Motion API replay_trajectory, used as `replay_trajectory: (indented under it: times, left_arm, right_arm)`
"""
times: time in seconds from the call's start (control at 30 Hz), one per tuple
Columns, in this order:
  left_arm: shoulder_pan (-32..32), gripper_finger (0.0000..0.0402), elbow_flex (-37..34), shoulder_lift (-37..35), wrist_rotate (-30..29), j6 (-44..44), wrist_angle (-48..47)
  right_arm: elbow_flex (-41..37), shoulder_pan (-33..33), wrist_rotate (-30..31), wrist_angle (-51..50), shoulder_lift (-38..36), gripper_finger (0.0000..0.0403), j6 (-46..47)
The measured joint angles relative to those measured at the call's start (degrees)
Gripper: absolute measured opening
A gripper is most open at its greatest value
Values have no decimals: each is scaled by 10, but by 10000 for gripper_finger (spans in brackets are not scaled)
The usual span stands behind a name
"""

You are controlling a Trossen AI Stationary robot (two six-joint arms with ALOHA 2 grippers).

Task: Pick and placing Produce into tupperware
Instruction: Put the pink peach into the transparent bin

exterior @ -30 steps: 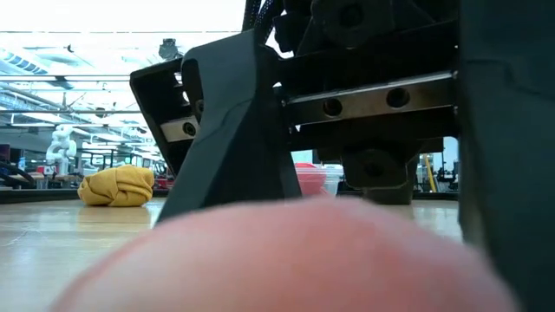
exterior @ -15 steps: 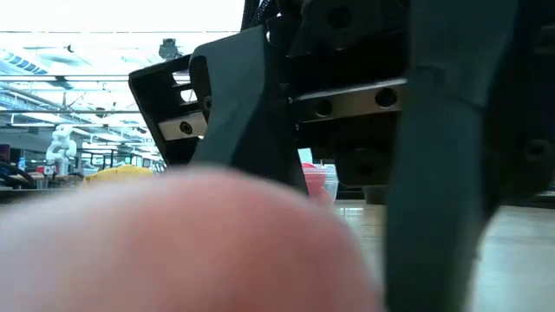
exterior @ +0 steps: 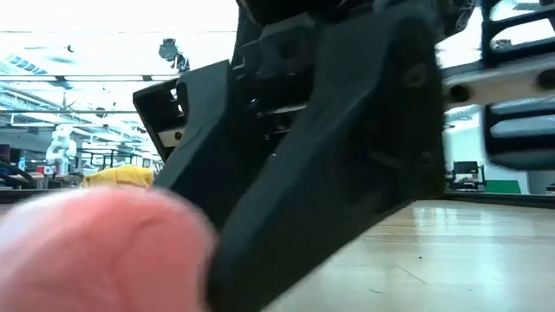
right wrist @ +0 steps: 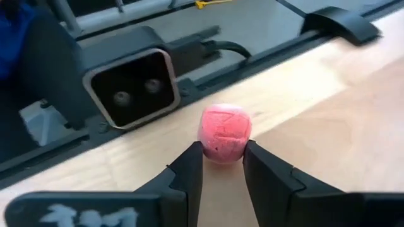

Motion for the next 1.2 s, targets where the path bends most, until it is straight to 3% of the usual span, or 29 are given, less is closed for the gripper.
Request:
replay_trajectory:
  times: [0.73, 0.97, 1.2]
  left_arm:
    - [0, 47, 0, 0, 0, 5, 0]
    - [0, 47, 0, 0, 0, 14, -1]
    - [0, 47, 0, 0, 20, 28, -2]
  right_arm:
    - [0, -46, 16, -10, -3, 98, 30]
    - [0, -68, 72, -58, -22, 98, 12]
    - [0, -88, 77, -78, -46, 98, 9]
